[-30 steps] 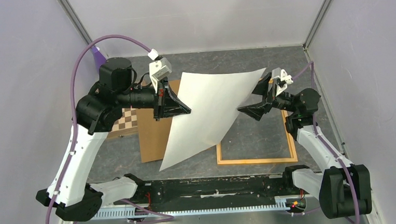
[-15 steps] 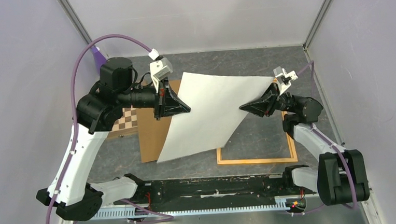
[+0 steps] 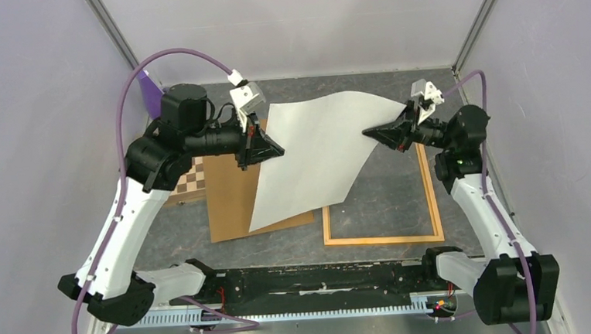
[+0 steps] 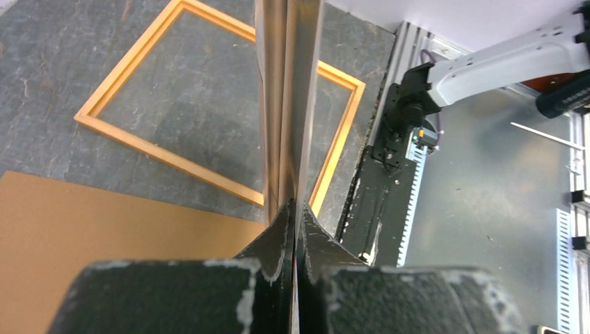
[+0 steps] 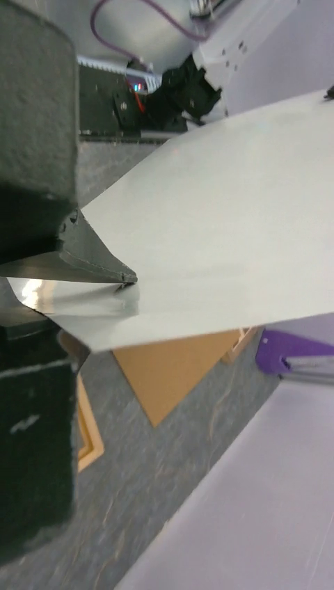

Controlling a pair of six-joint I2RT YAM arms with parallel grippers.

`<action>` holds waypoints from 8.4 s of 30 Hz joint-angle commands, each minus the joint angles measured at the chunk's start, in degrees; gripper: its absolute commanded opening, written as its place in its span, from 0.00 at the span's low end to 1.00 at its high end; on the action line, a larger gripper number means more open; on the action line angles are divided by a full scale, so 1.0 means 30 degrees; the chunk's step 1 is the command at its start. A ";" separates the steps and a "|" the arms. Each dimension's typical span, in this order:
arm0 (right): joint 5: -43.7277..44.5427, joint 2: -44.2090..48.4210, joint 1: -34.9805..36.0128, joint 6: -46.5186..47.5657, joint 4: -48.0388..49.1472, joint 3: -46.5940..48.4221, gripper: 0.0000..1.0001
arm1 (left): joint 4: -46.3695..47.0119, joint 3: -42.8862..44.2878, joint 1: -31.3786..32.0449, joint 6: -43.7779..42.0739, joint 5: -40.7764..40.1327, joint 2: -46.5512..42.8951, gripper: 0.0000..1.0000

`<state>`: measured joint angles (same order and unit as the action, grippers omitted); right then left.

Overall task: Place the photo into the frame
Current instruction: Turn over the photo from the photo frame.

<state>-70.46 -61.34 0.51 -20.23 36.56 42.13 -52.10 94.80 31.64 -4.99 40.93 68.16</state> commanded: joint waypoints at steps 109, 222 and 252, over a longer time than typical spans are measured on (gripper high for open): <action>1.5709 -1.1386 -0.2339 2.3331 -2.8093 1.2807 0.00 | 0.4834 -0.1470 0.2696 -0.1321 -0.4764 0.5260 0.88; 1.8323 -1.5433 -0.1433 1.8090 -2.3604 1.3107 0.70 | 0.4943 -0.2495 0.2757 -0.1921 -0.5351 0.4373 0.90; 2.0055 -1.2318 -0.0732 1.7619 -2.1149 1.1116 0.98 | 0.6873 -0.3769 0.2755 -0.1634 -0.9834 0.3484 0.90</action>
<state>-10.15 -105.75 -1.96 33.80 -32.69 80.34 -35.90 85.03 39.64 -8.67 15.25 81.49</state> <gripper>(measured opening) 0.979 0.896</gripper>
